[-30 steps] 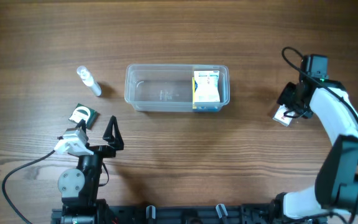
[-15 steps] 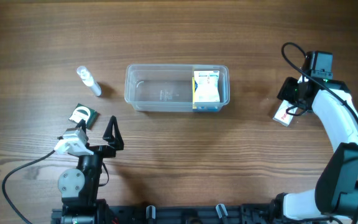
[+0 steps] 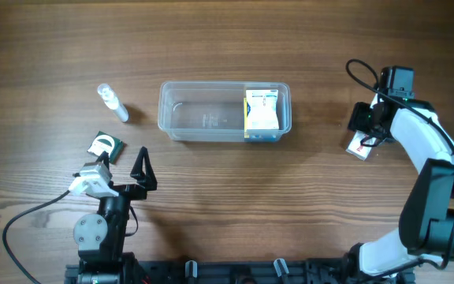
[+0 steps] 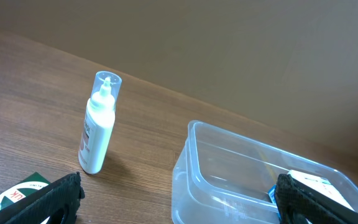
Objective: Pack container
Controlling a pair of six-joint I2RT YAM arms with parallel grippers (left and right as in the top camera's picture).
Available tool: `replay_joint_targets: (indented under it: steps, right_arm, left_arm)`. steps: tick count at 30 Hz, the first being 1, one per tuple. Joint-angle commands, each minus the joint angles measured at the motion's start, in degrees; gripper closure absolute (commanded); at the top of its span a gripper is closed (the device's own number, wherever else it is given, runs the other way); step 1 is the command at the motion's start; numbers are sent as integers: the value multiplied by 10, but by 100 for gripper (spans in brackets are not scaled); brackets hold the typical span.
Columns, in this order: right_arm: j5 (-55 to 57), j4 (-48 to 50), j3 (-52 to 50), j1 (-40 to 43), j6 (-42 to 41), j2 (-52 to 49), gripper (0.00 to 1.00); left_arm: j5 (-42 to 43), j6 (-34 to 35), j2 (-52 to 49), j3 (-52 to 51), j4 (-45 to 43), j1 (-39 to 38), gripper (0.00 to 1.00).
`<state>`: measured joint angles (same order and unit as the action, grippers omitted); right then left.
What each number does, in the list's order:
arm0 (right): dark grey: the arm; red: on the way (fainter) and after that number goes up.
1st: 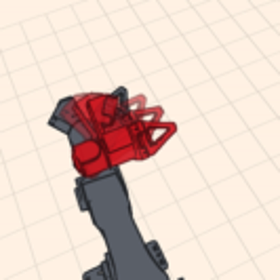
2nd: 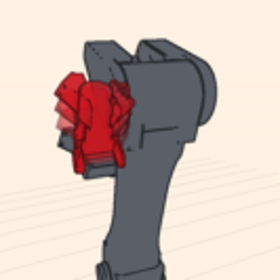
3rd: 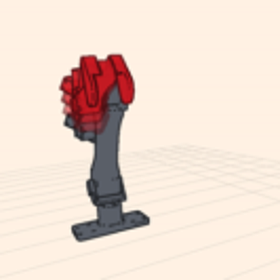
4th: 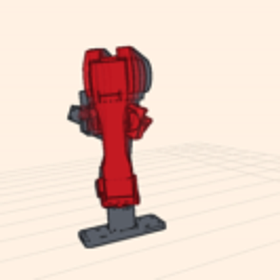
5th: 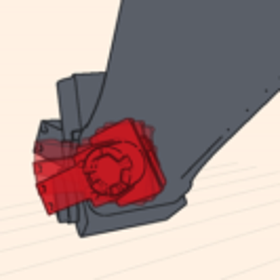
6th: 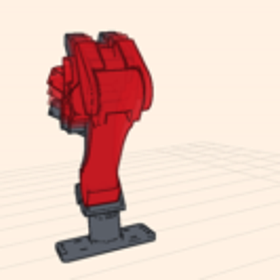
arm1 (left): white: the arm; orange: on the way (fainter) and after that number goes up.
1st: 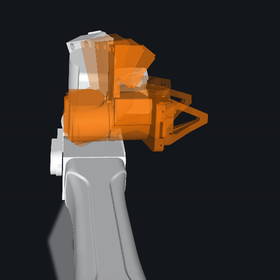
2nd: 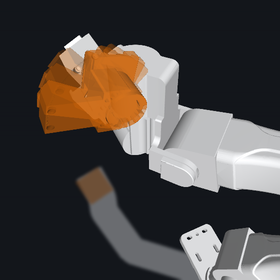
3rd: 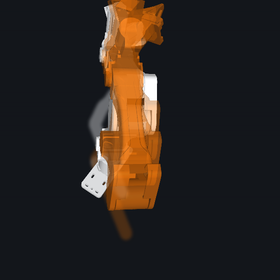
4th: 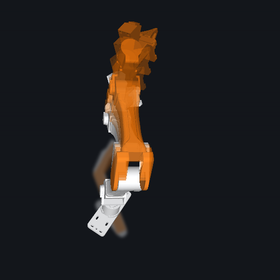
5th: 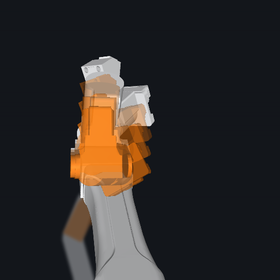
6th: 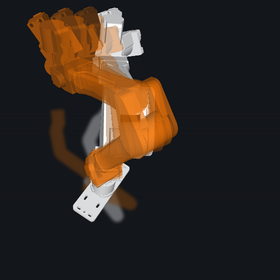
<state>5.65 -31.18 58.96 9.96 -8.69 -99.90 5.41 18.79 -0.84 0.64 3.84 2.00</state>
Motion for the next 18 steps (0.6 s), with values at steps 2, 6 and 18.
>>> replay_joint_targets:
  steps: [2, 6, 18]
  right_arm:
    - [6, 3, -6, 2, 10, -30, 39]
    - [3, 3, -6, 2, 8, -43, 44]
    - [3, 1, -6, 2, 1, -47, 41]
  left_arm:
    - [-7, -5, 0, -3, 2, 4, 0]
    - [-7, -5, 0, -3, 2, 4, 0]
    - [-7, -5, 0, -3, 2, 4, 0]
